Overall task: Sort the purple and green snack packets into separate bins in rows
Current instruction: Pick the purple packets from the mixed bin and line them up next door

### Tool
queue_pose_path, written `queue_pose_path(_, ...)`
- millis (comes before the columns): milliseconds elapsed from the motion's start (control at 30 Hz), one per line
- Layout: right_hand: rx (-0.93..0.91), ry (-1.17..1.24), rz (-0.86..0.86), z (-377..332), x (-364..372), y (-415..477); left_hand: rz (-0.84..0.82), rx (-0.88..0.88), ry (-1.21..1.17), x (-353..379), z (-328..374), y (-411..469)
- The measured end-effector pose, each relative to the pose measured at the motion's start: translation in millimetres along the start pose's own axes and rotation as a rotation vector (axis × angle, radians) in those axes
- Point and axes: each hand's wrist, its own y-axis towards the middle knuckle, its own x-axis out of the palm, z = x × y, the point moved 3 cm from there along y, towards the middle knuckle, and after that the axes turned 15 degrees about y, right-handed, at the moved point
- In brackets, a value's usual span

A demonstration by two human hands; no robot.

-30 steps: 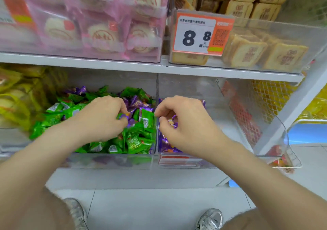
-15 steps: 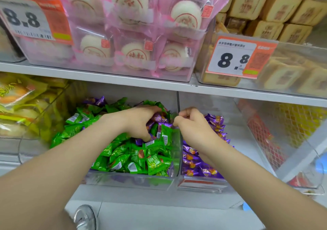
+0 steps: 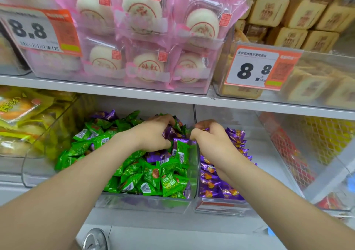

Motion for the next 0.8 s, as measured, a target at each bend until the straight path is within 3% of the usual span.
queue_pose_path(233, -0.049, -0.051, -0.006, -1.1, -2.2, 2.3, 0.131, -0.11, 0.02, -1.4, -5.0, -5.4)
queue_pose_path(333, -0.216, -0.253, 0.012, -4.5, -4.0, 5.3, 0.178, -0.196, -0.043, -17.5, -3.4, -17.6)
queue_pose_path(467, -0.528, -0.48, -0.072, -12.4, -1.0, -1.6, 0.196, -0.241, -0.311, -34.2, 6.1, -49.1)
queue_pose_path(600, -0.662, -0.552, -0.167, -20.3, 3.5, -14.0, 0.122, -0.182, -0.678, -38.1, 18.8, -76.7)
queue_pose_path(700, -0.537, -0.439, -0.169, -20.2, -3.4, -14.5, 0.148, -0.13, -0.819, -42.0, 33.4, -89.4)
queue_pose_path(800, -0.221, -0.104, -0.128, -21.8, -19.8, -14.9, 0.204, -0.095, -0.866, -42.1, 50.2, -96.9)
